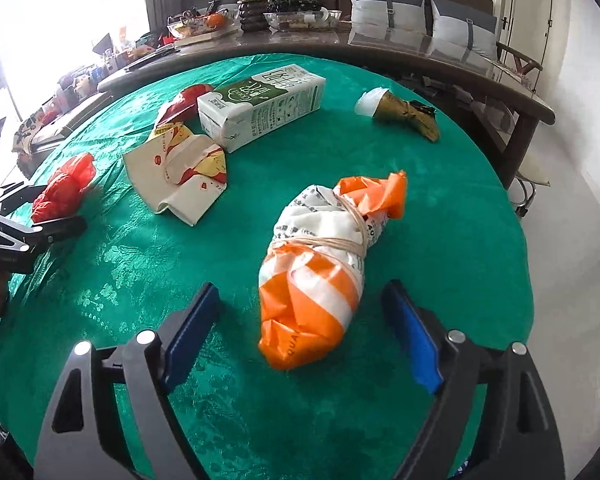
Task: Collect trash
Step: 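Grasp the orange-white wrapped bag with the right tool while the left tool lifts the red bag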
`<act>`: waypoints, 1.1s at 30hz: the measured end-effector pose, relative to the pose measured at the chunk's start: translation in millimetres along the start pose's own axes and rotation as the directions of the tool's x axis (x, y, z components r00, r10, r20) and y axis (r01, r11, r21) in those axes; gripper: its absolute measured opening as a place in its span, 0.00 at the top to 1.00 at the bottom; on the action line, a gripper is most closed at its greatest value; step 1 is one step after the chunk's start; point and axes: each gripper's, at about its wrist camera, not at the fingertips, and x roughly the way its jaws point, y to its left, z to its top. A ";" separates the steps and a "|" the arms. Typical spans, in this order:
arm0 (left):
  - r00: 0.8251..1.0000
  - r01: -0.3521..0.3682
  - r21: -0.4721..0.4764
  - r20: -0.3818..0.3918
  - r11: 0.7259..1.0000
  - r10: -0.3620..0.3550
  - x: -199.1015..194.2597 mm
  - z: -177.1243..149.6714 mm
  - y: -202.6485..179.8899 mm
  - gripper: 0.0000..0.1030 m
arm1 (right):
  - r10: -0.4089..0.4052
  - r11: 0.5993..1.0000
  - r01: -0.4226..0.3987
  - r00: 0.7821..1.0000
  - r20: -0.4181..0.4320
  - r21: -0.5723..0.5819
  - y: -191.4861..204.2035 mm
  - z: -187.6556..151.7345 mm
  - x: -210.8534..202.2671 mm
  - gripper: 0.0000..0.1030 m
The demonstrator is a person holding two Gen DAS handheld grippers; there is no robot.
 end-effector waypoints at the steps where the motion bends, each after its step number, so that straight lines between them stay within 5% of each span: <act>1: 1.000 0.000 -0.001 0.000 1.000 0.000 -0.9 -1.1 0.7 0.04 | 0.000 1.000 0.000 1.000 -0.002 0.003 -0.6 0.2 0.3 0.19; 14: 1.000 -0.003 -0.004 -0.002 1.000 0.003 -11.0 -14.0 4.8 0.04 | 0.029 1.000 -0.029 0.999 -0.036 0.008 -3.7 4.1 -1.7 0.19; 18: 0.999 0.040 0.006 -0.010 0.999 -0.040 -20.5 -20.6 5.9 0.05 | 0.107 0.986 -0.103 0.994 -0.022 0.135 -25.2 16.2 -22.5 0.19; 24: 0.990 0.137 -0.081 0.032 0.987 -0.135 -28.9 -5.0 17.3 0.05 | 0.099 0.987 -0.094 0.994 -0.036 0.133 -16.6 28.4 -19.1 0.19; 28: 0.995 0.093 -0.073 -0.026 0.993 -0.095 -11.9 7.4 12.8 0.05 | 0.054 0.991 -0.045 0.996 -0.070 0.126 -9.8 34.6 -4.5 0.20; 31: 0.996 0.079 -0.046 -0.039 0.996 -0.080 -9.1 7.9 8.3 0.09 | 0.002 0.992 0.013 0.993 -0.118 0.126 -11.1 36.3 4.6 0.33; 33: 0.994 0.091 -0.048 -0.052 0.995 -0.093 -8.6 8.1 8.6 0.21 | 0.020 0.991 -0.001 0.990 -0.138 0.137 -15.5 34.6 6.3 0.58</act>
